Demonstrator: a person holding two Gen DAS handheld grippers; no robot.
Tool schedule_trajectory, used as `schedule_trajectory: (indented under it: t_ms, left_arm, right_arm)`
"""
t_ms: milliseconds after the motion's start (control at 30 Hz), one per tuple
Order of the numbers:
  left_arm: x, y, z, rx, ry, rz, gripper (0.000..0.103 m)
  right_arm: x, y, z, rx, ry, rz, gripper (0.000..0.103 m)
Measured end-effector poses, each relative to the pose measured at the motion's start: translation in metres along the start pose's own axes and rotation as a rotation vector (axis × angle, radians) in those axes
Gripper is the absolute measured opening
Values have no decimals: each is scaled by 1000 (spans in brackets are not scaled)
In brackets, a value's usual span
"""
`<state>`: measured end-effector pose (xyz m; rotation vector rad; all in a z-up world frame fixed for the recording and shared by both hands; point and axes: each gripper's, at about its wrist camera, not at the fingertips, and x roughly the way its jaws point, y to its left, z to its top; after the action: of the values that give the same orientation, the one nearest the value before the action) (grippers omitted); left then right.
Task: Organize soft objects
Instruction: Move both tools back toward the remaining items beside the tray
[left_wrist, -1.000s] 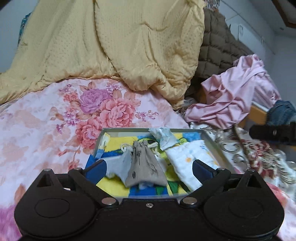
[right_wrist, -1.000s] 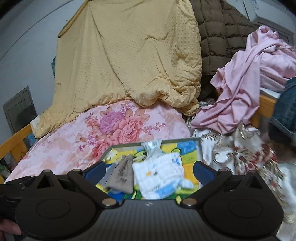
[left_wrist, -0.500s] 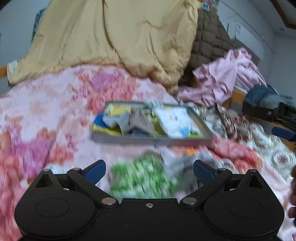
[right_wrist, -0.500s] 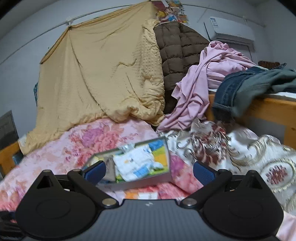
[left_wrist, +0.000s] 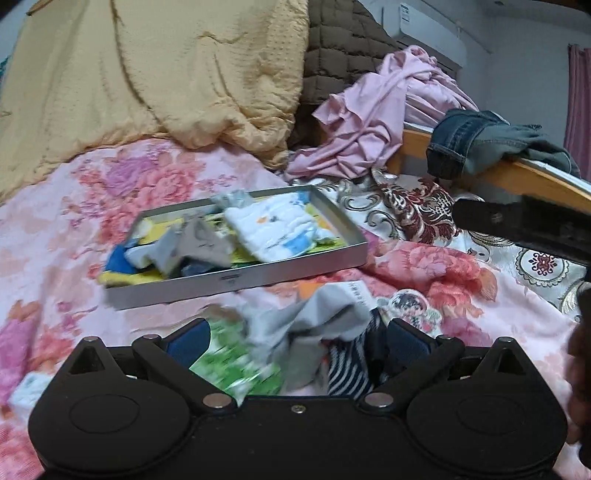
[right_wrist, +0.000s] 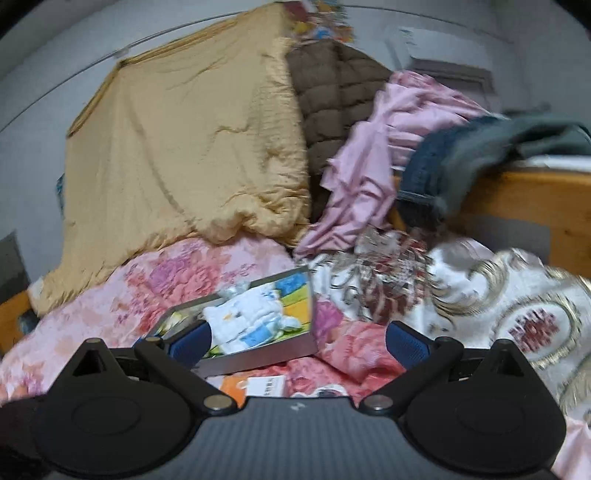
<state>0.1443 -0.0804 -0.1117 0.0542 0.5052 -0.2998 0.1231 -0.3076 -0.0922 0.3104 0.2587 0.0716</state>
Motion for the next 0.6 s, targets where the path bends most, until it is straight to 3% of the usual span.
schedule_trajectory:
  t_ms: [200,400,500,600]
  left_arm:
    - [40,-17,5,13,6,-23,101]
    - [64,-17,8,-21,24,-14,90]
    - [70,-12,7,-51,48,-17,75]
    - [74,-6,3,-61,81,-9,50]
  right_arm:
    - [5,-13,0,26,6,-17,103]
    - [11,-19,-4,48,32,-28,103]
    - [12,-18,-6,50,39,-22,103]
    - [13,-18,-7,53,45,-16,103]
